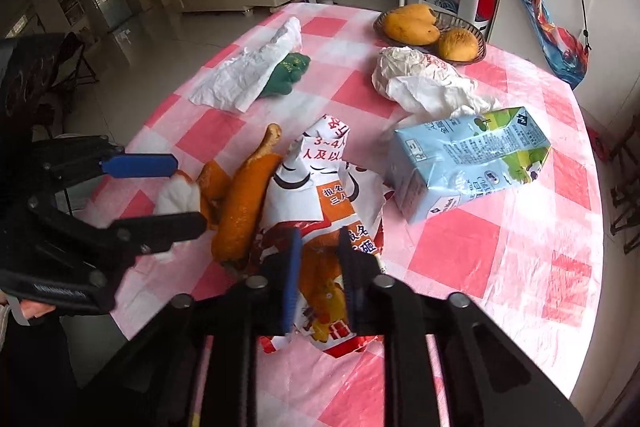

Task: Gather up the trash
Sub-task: 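Lift the snack bag with the right gripper while the left gripper holds the tissue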

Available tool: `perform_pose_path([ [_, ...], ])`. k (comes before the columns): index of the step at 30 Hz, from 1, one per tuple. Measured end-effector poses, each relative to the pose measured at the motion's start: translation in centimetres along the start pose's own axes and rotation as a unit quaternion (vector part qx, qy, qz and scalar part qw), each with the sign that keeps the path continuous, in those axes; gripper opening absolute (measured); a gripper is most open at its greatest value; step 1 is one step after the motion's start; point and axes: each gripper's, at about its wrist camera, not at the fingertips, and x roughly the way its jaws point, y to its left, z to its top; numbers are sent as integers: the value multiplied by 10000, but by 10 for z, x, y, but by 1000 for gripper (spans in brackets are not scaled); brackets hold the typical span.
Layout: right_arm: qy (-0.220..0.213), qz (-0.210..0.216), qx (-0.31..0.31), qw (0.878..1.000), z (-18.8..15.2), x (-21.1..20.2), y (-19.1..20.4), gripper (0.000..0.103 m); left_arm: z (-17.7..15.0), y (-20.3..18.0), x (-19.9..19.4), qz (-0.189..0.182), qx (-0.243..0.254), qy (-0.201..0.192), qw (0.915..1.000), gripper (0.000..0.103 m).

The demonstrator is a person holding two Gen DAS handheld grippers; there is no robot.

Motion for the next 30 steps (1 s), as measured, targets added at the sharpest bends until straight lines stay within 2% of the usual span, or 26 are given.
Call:
perform_pose_path([
  [2, -34, 3, 40, 10000, 0, -2, -2, 12, -1, 1, 2, 128, 40, 48, 9999, 45],
  [5, -63, -2, 85, 9999, 0, -3, -3, 11, 0, 8, 0, 140, -65, 75, 9999, 36],
  [8, -45, 34, 121, 9999, 1, -2, -5, 11, -1, 13, -5, 8, -74, 112, 9999, 37],
  [10, -68, 112, 220, 9997, 2, -3, -8, 15, -3, 15, -11, -19, -13, 162, 9999, 43],
  [11, -55, 137, 241, 9996, 2, -3, -9, 26, -4, 16, -15, 8, -3, 157, 9999, 53],
  [12, -53, 117, 242, 9996, 2, -3, -9, 44, -5, 17, -19, 78, 3, 111, 9999, 59],
  [13, -58, 76, 215, 9997, 1, -3, -8, 49, -5, 17, -21, 157, 39, 99, 9998, 61],
  [19, 92, 112, -14, 9999, -1, 5, 1, 50, -8, 14, -16, 230, 255, 354, 9988, 61],
  [20, 108, 81, -48, 9999, -1, 7, 2, 45, -10, 9, -12, 246, 423, 435, 9979, 61],
  [21, 123, 75, -71, 9999, -1, 7, 3, 39, -12, 3, -8, 269, 579, 502, 9967, 56],
  [22, 134, 102, -85, 9998, -1, 8, 4, 39, -14, -1, -4, 285, 687, 562, 9957, 50],
  [23, 109, 104, -81, 9999, -1, 7, 4, 32, -16, -4, 2, 262, 724, 663, 9948, 32],
  [25, 35, 170, -32, 9998, -1, 4, 3, 20, -17, -6, 6, 243, 715, 673, 9949, 16],
  [26, -11, 208, 22, 9998, -1, 1, 0, 8, -16, -6, 6, 204, 714, 665, 9950, 13],
  [27, -59, 224, 77, 9997, -1, -2, -2, 4, -15, -5, 4, 221, 692, 614, 9955, 12],
  [30, -234, 331, 276, 9988, -1, -11, -8, 3, -11, -1, -7, 315, 527, 258, 9978, 11],
])
